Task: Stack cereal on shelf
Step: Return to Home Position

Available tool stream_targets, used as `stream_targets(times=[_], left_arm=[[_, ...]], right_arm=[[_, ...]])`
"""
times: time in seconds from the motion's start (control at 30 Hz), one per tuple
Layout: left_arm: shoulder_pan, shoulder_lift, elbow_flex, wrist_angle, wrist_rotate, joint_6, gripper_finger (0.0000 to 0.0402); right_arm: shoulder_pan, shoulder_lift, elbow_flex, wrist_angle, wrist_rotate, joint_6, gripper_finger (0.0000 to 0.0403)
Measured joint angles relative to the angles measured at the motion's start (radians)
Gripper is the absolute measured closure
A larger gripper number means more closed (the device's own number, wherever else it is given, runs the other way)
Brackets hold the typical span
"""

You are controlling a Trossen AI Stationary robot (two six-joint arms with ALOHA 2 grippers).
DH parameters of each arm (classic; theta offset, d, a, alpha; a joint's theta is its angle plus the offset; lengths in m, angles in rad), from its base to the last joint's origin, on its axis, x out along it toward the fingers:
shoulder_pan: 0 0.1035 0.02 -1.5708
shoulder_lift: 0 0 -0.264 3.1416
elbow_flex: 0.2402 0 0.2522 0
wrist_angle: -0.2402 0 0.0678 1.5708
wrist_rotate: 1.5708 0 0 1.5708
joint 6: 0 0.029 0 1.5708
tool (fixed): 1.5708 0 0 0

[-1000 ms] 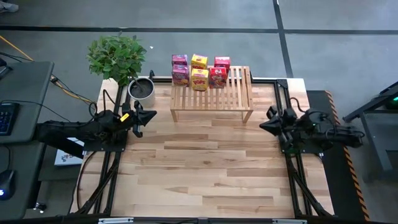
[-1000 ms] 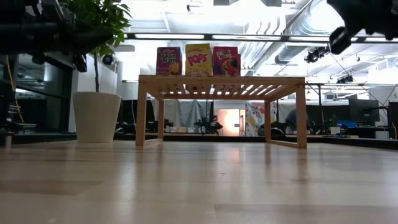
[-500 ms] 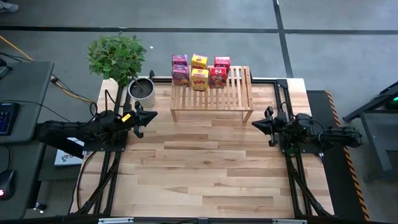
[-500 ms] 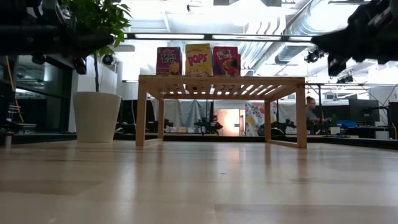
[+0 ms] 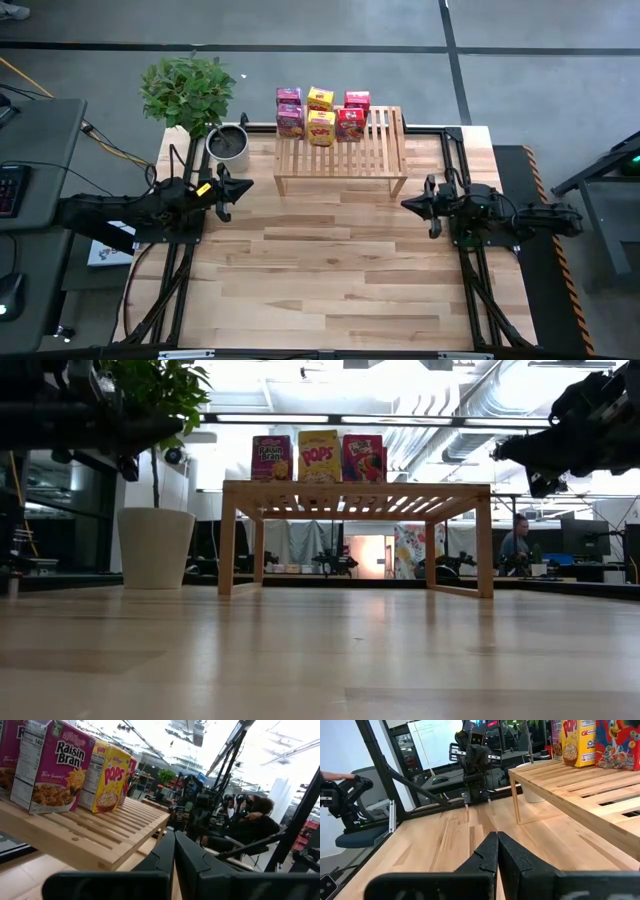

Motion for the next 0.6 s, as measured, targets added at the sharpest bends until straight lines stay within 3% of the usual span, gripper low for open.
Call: stream_targets(times=[0.1,0.27,0.6], left_arm=[[-0.003,-0.041,0.0,-0.049,0.0,0.0,0.0398],[0.01,-0.235,0.001,-0.195,0.001,0.0,0.0398],[-0.05,-0.234,0.0,-0.204,-0.03,0.0,0.0398]], right_arm=[[0.005,-0.012,0.0,0.002,-0.001,0.0,0.0403],[0.004,-0.012,0.0,0.0,0.0,0.0,0.0403],[0.002,0.0,0.0,-0.001,0.0,0.0,0.0402]])
